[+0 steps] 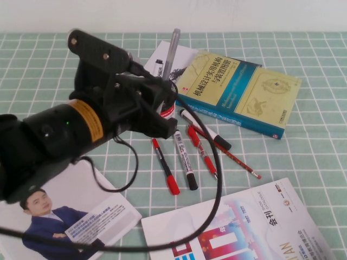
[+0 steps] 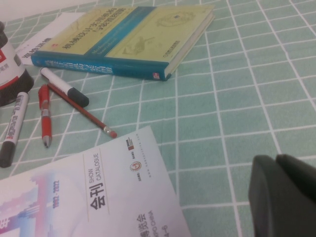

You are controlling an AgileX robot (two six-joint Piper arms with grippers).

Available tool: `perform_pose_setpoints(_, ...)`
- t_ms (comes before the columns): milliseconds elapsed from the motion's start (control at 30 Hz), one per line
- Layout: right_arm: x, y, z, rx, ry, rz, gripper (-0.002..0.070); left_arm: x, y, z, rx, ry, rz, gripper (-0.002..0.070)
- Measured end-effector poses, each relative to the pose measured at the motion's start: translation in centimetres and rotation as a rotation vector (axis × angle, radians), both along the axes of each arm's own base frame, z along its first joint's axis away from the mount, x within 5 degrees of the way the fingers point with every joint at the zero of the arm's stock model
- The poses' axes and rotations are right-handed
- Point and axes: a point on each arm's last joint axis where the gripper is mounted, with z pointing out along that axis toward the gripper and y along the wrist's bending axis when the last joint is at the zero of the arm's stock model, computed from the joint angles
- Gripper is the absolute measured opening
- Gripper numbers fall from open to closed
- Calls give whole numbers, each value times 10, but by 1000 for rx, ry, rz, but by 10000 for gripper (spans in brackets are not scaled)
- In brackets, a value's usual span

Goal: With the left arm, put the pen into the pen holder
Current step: Place the pen onto the pen holder

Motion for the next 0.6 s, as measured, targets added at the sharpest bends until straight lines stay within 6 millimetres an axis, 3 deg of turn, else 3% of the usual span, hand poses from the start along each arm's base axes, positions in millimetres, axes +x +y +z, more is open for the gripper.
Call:
perform_pose_setpoints(400,0,0,0,0,0,0,-20,38,-17,-30,-58,-178,31,46)
perform_pose_setpoints(600,0,0,0,0,0,0,-17,70,-5,-56,-157,-190,111,46)
